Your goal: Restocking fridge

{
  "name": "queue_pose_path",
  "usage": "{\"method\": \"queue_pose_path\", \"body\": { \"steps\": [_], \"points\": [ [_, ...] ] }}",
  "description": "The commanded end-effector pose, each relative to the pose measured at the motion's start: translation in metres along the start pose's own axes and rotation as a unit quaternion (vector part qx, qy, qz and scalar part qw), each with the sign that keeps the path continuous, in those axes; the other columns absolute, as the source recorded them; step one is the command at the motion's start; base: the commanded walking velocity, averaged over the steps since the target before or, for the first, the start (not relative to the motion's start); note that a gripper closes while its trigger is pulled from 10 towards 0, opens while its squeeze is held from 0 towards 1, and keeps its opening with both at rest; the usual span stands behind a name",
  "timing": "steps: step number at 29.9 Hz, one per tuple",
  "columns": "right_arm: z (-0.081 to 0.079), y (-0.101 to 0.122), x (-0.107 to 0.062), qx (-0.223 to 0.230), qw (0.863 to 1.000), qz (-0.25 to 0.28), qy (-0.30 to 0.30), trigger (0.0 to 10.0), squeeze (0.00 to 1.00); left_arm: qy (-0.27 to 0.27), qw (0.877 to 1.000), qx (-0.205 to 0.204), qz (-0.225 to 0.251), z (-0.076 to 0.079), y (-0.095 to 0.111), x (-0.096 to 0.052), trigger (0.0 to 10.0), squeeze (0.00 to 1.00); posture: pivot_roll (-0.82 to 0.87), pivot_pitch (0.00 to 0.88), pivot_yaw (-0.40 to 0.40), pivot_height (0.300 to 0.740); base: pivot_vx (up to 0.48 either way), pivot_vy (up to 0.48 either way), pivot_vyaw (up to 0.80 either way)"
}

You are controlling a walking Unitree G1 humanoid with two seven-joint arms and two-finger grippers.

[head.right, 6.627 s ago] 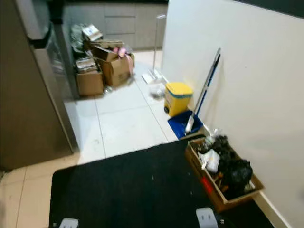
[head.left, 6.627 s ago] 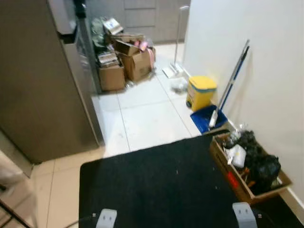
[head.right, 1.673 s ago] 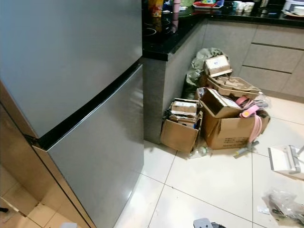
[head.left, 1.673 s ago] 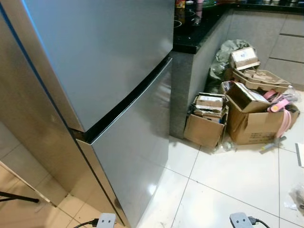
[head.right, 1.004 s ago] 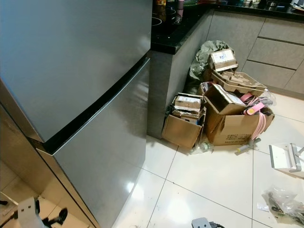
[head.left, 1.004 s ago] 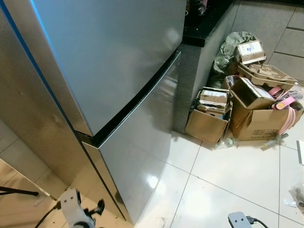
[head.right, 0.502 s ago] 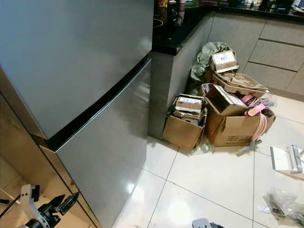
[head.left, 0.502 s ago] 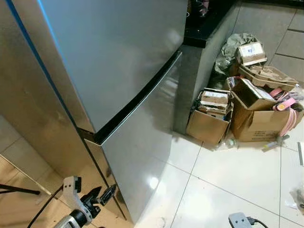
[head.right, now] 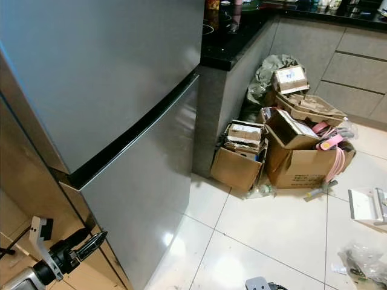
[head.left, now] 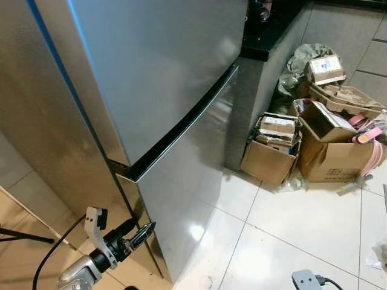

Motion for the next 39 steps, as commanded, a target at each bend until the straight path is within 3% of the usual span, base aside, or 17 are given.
{"method": "queue_pose_path", "body": {
  "steps": [1,2,4,5,12,18,23,28,29,31,32,33,35,36,37,38,39],
  "points": [
    [0.004,-0.002,-0.001,0.003,1.000,-0.002,-0.003,10.0,0.00,-0.077,0.996,0.050,0.006,0.026,0.016,0.026,10.0,0.00,-0.04,0.000,-0.036,0.740,0.000,0.000,0.00],
    [0.002,-0.002,-0.001,0.003,1.000,-0.002,-0.002,10.0,0.00,-0.095,0.992,0.080,0.017,0.036,0.028,0.038,10.0,0.00,-0.04,0.000,-0.034,0.740,0.000,0.000,0.00],
    [0.002,-0.001,-0.001,0.005,1.000,-0.001,-0.002,10.0,0.00,-0.114,0.989,0.092,0.020,0.044,0.033,0.046,10.0,0.00,-0.04,0.000,-0.034,0.740,0.000,0.000,0.00],
    [0.002,-0.001,0.000,0.006,1.000,0.000,-0.002,10.0,0.00,-0.143,0.984,0.105,0.018,0.057,0.035,0.055,10.0,0.00,-0.04,0.000,-0.032,0.740,0.000,0.000,0.00],
    [0.001,0.000,0.000,0.008,1.000,0.000,-0.002,10.0,0.00,-0.200,0.974,0.104,-0.002,0.083,0.023,0.069,10.0,0.00,-0.04,0.000,-0.032,0.740,0.000,0.000,0.00],
    [-0.001,0.000,0.000,0.010,1.000,0.001,0.000,10.0,0.00,-0.276,0.956,0.066,-0.070,0.119,-0.025,0.079,10.0,0.00,-0.05,0.000,-0.028,0.740,0.000,0.000,0.00],
    [-0.002,0.000,0.000,0.012,1.000,0.001,0.001,10.0,0.00,-0.286,0.949,0.041,-0.126,0.122,-0.053,0.071,10.0,0.00,-0.05,0.000,-0.026,0.740,0.000,0.000,0.00],
    [-0.004,-0.001,0.001,0.014,1.000,0.000,0.003,10.0,0.00,-0.173,0.964,0.042,-0.200,0.077,-0.085,0.052,10.0,0.00,-0.05,0.000,-0.021,0.740,0.000,0.000,0.00],
    [-0.004,-0.001,0.001,0.014,1.000,0.000,0.003,10.0,0.00,-0.173,0.964,0.042,-0.200,0.077,-0.085,0.052,10.0,0.00,-0.05,0.000,-0.021,0.740,0.000,0.000,0.00],
    [-0.006,-0.002,0.001,0.014,1.000,-0.002,0.004,10.0,0.00,-0.064,0.975,0.032,-0.211,0.043,-0.095,0.036,10.0,0.00,-0.04,0.000,-0.019,0.740,0.000,0.000,0.00],
    [-0.006,-0.002,0.001,0.014,1.000,-0.002,0.004,10.0,0.00,-0.064,0.975,0.032,-0.211,0.043,-0.095,0.036,10.0,0.00,-0.04,0.000,-0.019,0.740,0.000,0.000,0.00],
    [-0.007,-0.002,0.001,0.014,1.000,-0.002,0.004,10.0,0.00,0.023,0.979,0.016,-0.203,0.019,-0.099,0.023,10.0,0.00,-0.04,0.000,-0.017,0.740,0.000,0.000,0.00],
    [-0.007,-0.002,0.001,0.014,1.000,-0.002,0.004,10.0,0.00,0.023,0.979,0.016,-0.203,0.019,-0.099,0.023,10.0,0.00,-0.04,0.000,-0.017,0.740,0.000,0.000,0.00],
    [-0.007,-0.002,0.001,0.014,1.000,-0.002,0.004,10.0,0.00,0.053,0.979,0.009,-0.198,0.011,-0.100,0.018,10.0,0.00,-0.04,0.000,-0.017,0.740,0.000,0.000,0.00],
    [-0.007,-0.002,0.001,0.013,1.000,-0.002,0.004,10.0,0.00,0.119,0.975,-0.015,-0.186,-0.005,-0.105,0.003,10.0,0.00,-0.04,0.000,-0.019,0.740,0.000,0.000,0.00],
    [-0.007,-0.002,0.001,0.013,1.000,-0.002,0.004,10.0,0.00,0.119,0.975,-0.015,-0.186,-0.005,-0.105,0.003,10.0,0.00,-0.04,0.000,-0.019,0.740,0.000,0.000,0.00],
    [-0.007,-0.002,0.001,0.013,1.000,-0.002,0.004,10.0,0.00,0.156,0.970,-0.023,-0.184,-0.013,-0.110,-0.006,10.0,0.00,-0.04,0.000,-0.020,0.740,0.000,0.000,0.00]
  ]
}}
Point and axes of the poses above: a point about 5 cm out from each wrist's last joint towards the gripper, its own x axis pointing out of the wrist towards the gripper, its own y axis along the axis of the wrist's last joint, z = x × y, the point moved 6 cm from there along x, pointing out of the wrist towards the gripper, and after that the axes turned 11 degrees about -x, right-handed, at the moved point
